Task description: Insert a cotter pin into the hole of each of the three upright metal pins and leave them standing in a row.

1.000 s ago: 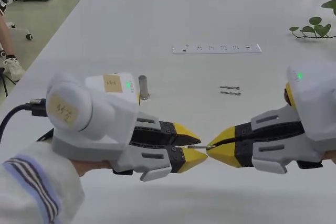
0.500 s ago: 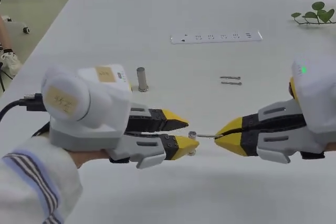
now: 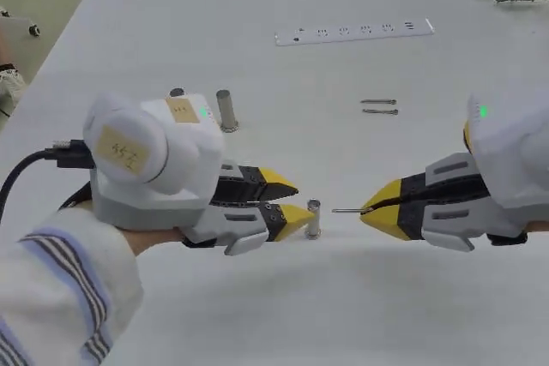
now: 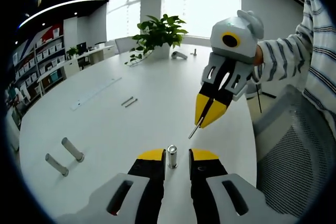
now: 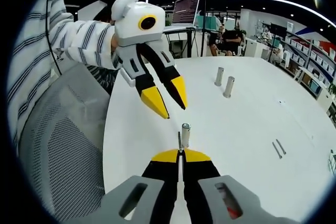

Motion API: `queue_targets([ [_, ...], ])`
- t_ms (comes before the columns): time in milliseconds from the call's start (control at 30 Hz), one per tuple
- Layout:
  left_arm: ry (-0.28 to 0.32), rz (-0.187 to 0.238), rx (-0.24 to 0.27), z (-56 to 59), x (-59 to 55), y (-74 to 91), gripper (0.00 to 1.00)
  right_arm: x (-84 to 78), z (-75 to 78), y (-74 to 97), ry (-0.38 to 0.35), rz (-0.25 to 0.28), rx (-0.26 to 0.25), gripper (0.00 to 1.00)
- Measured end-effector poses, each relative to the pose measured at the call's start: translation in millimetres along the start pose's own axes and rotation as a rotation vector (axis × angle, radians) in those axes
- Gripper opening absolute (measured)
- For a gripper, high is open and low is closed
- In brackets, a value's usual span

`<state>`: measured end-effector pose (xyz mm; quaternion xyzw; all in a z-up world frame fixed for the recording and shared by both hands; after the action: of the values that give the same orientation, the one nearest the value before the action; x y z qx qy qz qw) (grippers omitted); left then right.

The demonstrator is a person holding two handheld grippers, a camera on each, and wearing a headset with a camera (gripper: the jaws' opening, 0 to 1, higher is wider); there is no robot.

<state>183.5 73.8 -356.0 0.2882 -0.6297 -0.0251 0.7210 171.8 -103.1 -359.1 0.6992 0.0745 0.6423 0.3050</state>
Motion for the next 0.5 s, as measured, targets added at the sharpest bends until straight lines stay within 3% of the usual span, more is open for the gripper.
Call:
queue_targets([
  [333,-0.005,-0.057,-0.008,-7.0,-7.6,-16.1,0.14,-13.3,12.2,-8.3,-0.022,0.009,0.013,0.0],
  [500,-0.011,-0.063,-0.008,-8.6,-7.3,-21.5,0.13,-16.3,17.6,-12.0,-0.026,0.028,0.022,0.0],
])
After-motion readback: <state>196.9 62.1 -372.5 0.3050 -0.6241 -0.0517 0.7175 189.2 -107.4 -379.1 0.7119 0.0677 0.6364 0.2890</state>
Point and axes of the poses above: the centre of the closed fingertips' face, and the gripper's own axes: y roughly backward along the fingers, z roughly to its right, x roughly out of its top, the point moved 9 cm from there along y, roughly backward along the fingers, and after that the axes turned 8 degrees about z, right-handed, at the moved point
